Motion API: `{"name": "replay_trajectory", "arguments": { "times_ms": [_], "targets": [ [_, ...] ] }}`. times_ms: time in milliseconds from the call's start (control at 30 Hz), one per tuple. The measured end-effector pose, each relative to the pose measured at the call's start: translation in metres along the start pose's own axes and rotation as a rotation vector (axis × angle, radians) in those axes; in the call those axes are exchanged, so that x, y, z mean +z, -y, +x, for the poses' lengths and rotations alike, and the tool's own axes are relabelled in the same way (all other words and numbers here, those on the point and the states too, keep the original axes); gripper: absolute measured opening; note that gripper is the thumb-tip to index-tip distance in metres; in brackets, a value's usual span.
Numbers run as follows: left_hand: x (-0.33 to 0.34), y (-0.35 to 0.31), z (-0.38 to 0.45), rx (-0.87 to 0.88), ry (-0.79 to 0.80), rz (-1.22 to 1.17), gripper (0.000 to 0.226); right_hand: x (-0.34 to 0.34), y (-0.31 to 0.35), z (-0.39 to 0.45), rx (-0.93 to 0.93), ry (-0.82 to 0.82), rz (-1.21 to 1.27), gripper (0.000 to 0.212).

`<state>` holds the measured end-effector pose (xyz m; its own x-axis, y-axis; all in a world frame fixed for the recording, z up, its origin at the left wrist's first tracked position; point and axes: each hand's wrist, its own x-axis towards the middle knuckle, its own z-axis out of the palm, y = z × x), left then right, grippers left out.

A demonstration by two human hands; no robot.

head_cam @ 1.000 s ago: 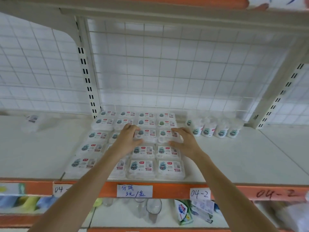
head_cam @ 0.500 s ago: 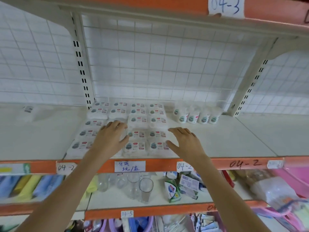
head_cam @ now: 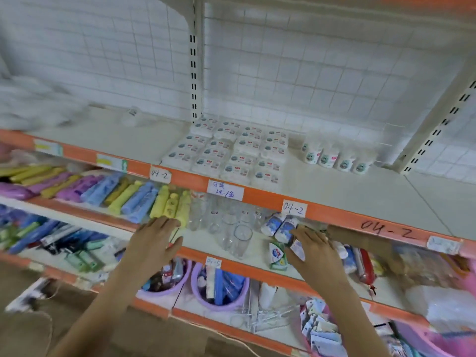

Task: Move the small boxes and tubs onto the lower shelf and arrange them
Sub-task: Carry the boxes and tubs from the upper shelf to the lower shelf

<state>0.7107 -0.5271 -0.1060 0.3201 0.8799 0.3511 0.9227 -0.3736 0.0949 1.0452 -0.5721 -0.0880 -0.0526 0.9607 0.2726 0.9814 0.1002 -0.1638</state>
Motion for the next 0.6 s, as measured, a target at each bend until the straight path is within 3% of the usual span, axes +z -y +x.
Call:
{"name": "replay_trajectory", "arguments": {
  "times_ms": [267, 367, 600],
  "targets": [
    [-0.047, 0.033, -0.114, -0.311, -0.012, 0.123, 0.033, 0.022, 0.079, -0.006, -0.258, 0.142, 0.13, 0.035],
    [-0.071, 0.055, -0.156, -0.455, -0.031, 0.149, 0.028, 0.029, 0.128, 0.006, -0.406, 0.165, 0.152, 0.04],
    [-0.115, 0.126, -0.234, -0.702, -0.091, 0.201, 0.039, 0.041, 0.266, 0.031, -0.675, 0.166, 0.274, 0.035]
  ]
}}
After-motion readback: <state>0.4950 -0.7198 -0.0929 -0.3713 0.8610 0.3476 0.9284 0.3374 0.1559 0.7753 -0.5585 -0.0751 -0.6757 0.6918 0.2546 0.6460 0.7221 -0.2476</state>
